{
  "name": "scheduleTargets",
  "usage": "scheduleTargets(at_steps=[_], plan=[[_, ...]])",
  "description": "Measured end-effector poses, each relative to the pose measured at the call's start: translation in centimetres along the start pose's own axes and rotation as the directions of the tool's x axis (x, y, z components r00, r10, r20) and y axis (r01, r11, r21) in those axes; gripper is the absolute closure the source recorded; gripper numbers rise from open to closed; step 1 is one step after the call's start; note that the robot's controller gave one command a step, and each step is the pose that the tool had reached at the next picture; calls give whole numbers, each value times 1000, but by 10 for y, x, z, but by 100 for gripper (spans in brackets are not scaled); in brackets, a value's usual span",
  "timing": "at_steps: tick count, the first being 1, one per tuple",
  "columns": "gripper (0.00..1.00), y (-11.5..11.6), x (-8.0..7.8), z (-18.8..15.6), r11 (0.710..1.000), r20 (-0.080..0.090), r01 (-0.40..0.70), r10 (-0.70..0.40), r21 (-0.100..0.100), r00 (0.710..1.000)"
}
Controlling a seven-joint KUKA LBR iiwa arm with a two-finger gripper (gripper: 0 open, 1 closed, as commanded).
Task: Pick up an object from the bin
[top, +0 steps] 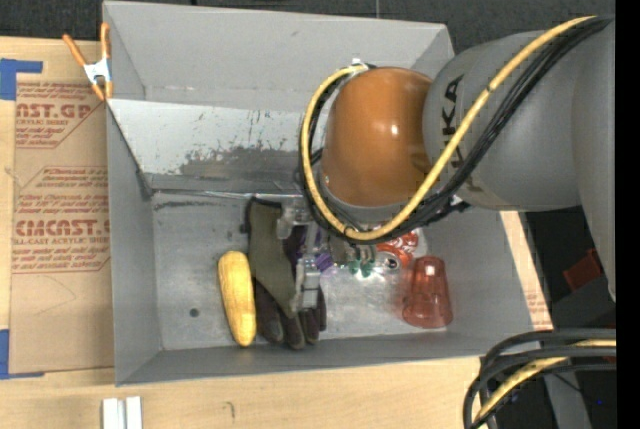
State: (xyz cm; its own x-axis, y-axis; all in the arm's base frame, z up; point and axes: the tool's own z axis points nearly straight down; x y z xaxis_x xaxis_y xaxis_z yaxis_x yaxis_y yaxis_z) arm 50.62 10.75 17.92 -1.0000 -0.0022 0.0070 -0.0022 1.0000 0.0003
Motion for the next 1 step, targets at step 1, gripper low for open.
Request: scheduleTargets(at_steps=[1], plan=[[0,-1,-2,-4,1000,8,-1,1,-1,1000]])
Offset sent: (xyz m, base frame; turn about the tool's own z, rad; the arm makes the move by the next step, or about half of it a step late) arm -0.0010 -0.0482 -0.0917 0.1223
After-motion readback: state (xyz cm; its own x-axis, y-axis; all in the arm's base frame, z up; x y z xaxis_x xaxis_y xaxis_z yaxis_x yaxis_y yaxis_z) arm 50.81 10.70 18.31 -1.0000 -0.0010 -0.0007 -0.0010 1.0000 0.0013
